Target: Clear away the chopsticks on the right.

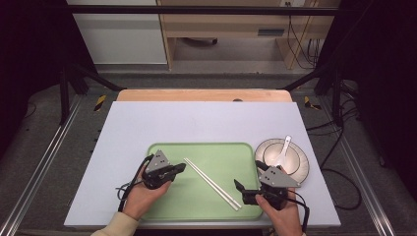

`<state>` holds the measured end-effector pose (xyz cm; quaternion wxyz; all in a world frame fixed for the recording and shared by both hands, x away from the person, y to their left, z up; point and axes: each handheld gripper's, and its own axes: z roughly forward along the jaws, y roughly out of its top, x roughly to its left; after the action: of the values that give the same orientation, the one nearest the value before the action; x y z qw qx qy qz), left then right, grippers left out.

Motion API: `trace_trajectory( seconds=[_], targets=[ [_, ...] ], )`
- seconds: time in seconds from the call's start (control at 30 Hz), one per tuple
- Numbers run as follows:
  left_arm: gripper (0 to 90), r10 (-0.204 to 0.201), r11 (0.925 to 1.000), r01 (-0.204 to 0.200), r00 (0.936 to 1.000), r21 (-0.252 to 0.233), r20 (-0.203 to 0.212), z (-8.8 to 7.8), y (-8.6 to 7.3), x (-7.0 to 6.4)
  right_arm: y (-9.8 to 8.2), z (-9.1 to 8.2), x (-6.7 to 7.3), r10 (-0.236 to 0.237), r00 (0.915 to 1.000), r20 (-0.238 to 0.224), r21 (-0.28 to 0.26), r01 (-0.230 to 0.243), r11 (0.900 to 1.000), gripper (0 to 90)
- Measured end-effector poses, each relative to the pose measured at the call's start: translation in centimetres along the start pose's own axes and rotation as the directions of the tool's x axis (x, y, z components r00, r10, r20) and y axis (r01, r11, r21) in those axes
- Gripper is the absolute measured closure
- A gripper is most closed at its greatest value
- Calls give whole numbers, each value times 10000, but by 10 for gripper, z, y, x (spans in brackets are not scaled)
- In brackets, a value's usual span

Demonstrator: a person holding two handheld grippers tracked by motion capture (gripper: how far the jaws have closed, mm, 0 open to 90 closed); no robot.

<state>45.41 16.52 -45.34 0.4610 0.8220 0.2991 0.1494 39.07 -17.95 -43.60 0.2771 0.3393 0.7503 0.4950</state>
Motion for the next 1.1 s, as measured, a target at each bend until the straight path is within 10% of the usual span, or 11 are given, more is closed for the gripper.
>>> trace_trajectory(
  seconds=[0.57,1.1],
  targets=[
    [896,-34,9833,87,9996,1816,-298,42,2,2,-9,4,-4,182,9998,9,34,-182,9998,88],
    [897,63,9819,-41,9999,1894,-111,61,13,1,-11,7,-2,71,9999,-107,230,-68,9997,101]
  ],
)
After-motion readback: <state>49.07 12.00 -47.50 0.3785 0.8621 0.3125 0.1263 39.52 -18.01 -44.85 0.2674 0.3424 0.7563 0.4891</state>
